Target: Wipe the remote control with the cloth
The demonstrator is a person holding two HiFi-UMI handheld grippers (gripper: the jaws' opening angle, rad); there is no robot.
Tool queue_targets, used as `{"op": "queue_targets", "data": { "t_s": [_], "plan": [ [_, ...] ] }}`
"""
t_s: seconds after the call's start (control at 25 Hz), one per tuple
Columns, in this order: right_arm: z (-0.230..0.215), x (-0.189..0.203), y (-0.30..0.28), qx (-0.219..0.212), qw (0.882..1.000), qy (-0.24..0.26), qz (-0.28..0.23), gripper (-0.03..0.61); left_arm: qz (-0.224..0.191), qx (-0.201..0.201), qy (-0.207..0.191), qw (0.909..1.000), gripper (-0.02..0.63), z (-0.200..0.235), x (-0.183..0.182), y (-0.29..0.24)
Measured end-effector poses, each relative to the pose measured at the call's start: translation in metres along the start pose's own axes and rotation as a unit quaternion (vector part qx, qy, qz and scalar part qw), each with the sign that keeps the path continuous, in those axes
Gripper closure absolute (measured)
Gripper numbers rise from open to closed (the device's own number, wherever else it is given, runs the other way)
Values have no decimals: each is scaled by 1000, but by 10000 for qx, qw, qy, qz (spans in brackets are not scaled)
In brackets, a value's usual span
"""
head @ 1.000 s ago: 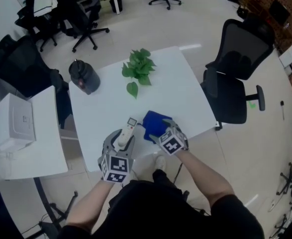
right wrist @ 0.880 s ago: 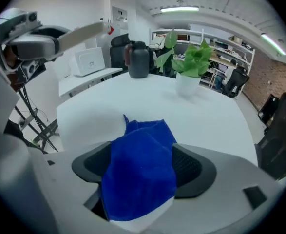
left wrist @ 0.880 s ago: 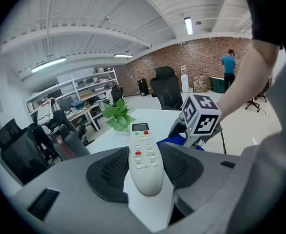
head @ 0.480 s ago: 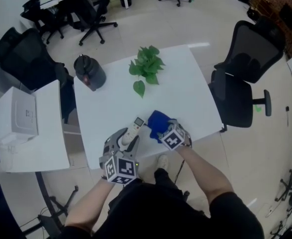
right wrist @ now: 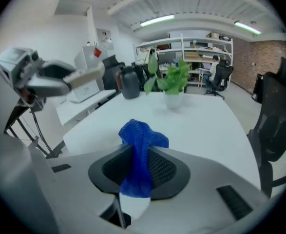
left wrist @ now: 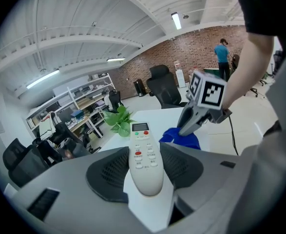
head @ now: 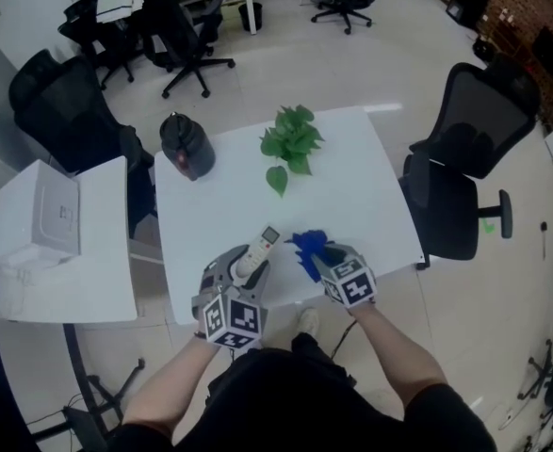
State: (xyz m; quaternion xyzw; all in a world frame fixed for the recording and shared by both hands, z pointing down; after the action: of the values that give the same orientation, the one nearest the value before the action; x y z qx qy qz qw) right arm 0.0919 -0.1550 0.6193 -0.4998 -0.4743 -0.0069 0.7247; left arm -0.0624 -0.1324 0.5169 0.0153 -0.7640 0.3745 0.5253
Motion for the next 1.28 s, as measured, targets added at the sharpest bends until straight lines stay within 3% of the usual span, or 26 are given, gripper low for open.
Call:
{"op": "queue_targets", "data": {
  "t_s": [0.28,0.48,0.68,0.84,1.12,1.2,1.28],
  "plan": [
    [40,-116,100,-3,9851,635,-1599,485,-150,-123,-343,9992,407,8,-8,11],
    [95,-165,112,-536,9746,1369,-1688,485,-327,-182,-1010,9942,407,4,-18,21],
    [122,-173,103,-658,9726,1741,-1395,485,-699,-304,-1822,9803,408,-6,-34,41],
    [116,-172,108,-491,9746,1746,-1315,485,-919,-196,-2150,9721,407,-12,-33,53],
    [68,-154,116,12,9821,1427,-1233,485,-1020,28,-2247,9691,408,-19,-26,64],
    [58,-154,121,59,9823,1319,-1327,485,-1035,60,-2114,9719,408,-16,-25,64],
    [56,-159,130,-32,9801,1196,-1583,485,-1019,127,-1739,9794,408,-11,-25,61]
  ]
}}
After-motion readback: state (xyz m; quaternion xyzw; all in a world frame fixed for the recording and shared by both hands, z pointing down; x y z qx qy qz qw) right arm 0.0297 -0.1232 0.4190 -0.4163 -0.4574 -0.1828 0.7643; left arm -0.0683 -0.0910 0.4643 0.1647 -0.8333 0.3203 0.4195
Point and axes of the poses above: the fingertips, and each gripper's own axes: y backward along the fingers, z to its left, x out of its underside, the point moved 3 cm from there along y, backward along the fingers, and after that the axes turned 15 degrees about y, right-handed, at the moved point
